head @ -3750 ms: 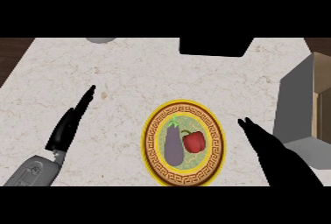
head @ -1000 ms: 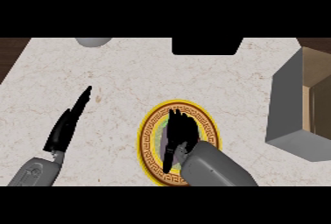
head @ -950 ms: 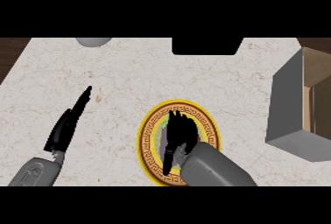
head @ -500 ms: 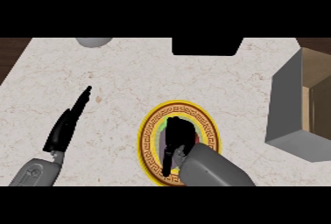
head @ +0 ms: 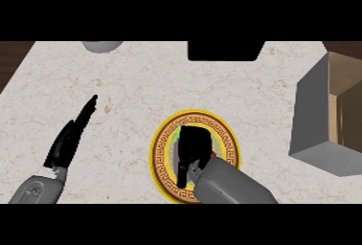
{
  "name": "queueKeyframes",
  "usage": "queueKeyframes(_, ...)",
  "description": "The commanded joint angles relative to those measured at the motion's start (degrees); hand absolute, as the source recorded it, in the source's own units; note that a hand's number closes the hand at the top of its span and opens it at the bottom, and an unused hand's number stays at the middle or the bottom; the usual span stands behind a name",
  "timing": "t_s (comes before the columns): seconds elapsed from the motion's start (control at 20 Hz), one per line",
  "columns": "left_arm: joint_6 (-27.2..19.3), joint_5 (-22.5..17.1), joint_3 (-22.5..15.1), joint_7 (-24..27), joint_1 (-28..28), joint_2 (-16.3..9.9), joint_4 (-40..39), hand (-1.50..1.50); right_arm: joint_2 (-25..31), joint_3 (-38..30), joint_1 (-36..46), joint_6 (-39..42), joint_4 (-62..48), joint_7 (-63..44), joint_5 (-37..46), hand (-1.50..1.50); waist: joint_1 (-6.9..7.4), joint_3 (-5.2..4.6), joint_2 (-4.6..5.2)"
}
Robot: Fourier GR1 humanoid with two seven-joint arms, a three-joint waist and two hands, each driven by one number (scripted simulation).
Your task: Pick the eggplant from the plate and place it in the cardboard box
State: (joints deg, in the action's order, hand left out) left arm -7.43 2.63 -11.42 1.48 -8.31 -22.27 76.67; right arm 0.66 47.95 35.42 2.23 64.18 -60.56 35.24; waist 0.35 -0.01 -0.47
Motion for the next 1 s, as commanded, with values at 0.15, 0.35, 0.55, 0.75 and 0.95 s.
queueKeyframes(0.15, 0.6, 1.5, 0.6, -0.5, -0.1, 1.6, 0.1, 0.00, -0.6, 0.9, 2.4, -1.8, -1.5, -6.0, 7.4, 1.50, -0.09, 0.00, 0.44)
queueKeyframes(0.35, 2.8, 0.0, 2.7, 2.3, 4.0, -0.5, 1.4, 0.00, 3.2, -2.1, 2.7, -2.7, 0.4, -1.2, 12.7, 1.50, -0.13, 0.01, 0.35)
queueKeyframes(0.55, 1.5, 1.9, 1.8, 0.2, -0.6, 2.3, -1.3, 0.00, 10.6, -8.0, 6.8, -4.6, -2.0, 9.9, 13.5, 1.50, -0.22, 0.03, 0.60)
queueKeyframes(0.75, 1.9, 1.5, 4.2, 2.5, 0.1, 2.0, -3.0, 0.00, 13.8, -8.1, 3.7, -2.7, 9.5, 5.6, 17.9, 1.50, -1.00, -0.01, 0.26)
queueKeyframes(0.95, 2.6, 1.6, 4.5, 1.0, 0.0, 2.0, -2.3, 0.00, 15.1, -10.5, 6.5, 4.1, 19.0, -1.1, 20.6, 1.50, -1.35, -0.03, 0.04)
